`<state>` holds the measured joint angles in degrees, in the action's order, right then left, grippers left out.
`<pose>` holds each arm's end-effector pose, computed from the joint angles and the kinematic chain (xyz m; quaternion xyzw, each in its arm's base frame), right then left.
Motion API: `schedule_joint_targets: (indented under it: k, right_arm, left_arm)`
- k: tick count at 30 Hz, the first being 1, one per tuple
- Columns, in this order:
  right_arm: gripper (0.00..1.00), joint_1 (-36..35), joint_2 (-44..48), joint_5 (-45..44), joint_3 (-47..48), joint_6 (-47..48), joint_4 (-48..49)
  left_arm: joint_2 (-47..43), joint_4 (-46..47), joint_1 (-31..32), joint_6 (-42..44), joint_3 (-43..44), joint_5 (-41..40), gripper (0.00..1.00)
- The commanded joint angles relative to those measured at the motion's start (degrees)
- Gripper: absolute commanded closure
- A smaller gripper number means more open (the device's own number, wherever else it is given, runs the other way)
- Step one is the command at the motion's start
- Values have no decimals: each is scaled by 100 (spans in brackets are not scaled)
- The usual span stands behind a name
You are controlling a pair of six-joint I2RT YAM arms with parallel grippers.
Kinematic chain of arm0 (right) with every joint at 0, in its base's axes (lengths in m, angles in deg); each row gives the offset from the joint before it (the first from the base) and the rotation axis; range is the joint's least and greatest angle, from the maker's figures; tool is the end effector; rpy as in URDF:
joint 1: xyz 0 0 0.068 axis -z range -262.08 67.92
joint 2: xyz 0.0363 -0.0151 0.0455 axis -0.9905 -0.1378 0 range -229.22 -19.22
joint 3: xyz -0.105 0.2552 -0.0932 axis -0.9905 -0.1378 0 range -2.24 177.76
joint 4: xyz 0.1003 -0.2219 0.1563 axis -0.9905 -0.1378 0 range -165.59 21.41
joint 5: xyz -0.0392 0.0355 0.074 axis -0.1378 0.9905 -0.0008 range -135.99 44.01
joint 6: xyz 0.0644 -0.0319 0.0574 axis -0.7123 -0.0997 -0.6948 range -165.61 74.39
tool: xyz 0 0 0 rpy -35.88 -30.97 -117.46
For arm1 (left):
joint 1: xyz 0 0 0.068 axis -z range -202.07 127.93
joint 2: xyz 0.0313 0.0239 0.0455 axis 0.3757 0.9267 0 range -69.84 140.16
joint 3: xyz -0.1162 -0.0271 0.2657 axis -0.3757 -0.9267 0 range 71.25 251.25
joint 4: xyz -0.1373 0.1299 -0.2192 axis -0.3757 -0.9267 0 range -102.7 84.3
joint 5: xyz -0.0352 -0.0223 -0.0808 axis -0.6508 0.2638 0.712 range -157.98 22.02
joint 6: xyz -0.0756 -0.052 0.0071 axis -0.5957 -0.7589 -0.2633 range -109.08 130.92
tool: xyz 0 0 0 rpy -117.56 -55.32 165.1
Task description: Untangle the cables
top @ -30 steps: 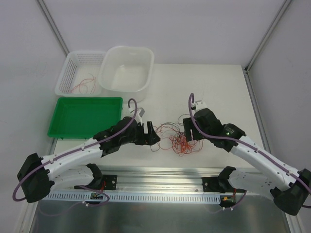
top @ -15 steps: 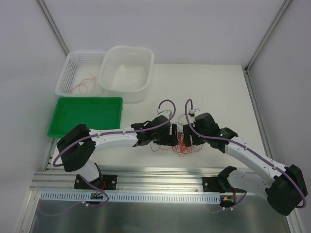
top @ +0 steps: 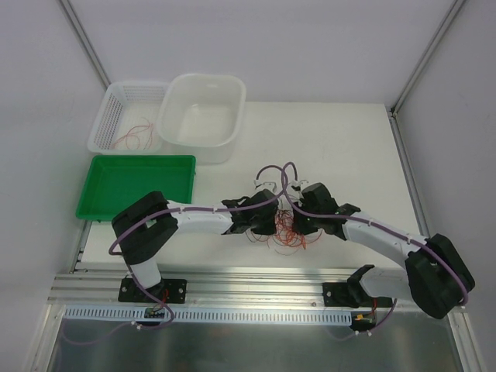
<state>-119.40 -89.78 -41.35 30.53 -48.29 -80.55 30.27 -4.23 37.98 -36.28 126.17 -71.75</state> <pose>0.2191 0.1753 0.1402 -0.2926 0.8915 0.1533 0.3101 0.2139 -0.3602 0.1314 0.0900 0.9147 -0.2983 0.2573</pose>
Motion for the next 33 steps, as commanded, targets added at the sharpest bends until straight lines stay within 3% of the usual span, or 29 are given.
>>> schedule_joint_targets:
  k: [1, 2, 3, 10, 18, 22, 25, 26, 28, 31, 32, 33]
  right_arm:
    - [87, 40, 332, -349, 27, -57, 30]
    - [97, 93, 455, -428, 62, -57, -111]
    - [99, 128, 708, -960, 132, -127, -278]
    - [99, 725, 2368, -2458, 835, -321, -2166]
    - [99, 1236, 3382, -3417, 2074, -172, -3294]
    - [99, 1271, 3462, -2786, 2242, -119, -3225]
    - [99, 1262, 3392, -1795, 2119, 3, -2953]
    - [98, 1271, 3322, -1000, 2093, 39, -2882]
    - [95, 1262, 3119, -222, 1996, 4, -2646]
    - [66, 1254, 2996, 554, 1838, -75, -2390]
    - [52, 1245, 2961, 546, 1812, -92, -2381]
    - [48, 1236, 2943, 485, 1794, -101, -2389]
  left_arm:
    - [-430, 108, 15, 79, -244, -334, 100]
    - [-666, 64, -2, 114, -305, -474, 100]
    - [-808, 11, -54, 175, -445, -563, 100]
    - [-2309, -1201, -766, 378, -912, -1143, 100]
    - [-4279, -1887, -1839, 571, -1686, -1345, 100]
    - [-4895, -2028, -1874, 826, -1581, -1127, 100]
    - [-4870, -2037, -1874, 993, -1458, -557, 100]
    - [-4818, -2028, -1874, 1020, -1379, -207, 100]
    - [-4651, -2002, -1866, 1029, -1308, 156, 100]
    - [-4475, -1853, -1796, 1029, -1220, 579, 99]
    - [-4466, -1792, -1760, 1011, -1229, 640, 98]
    - [-4457, -1652, -1743, 968, -1238, 693, 98]
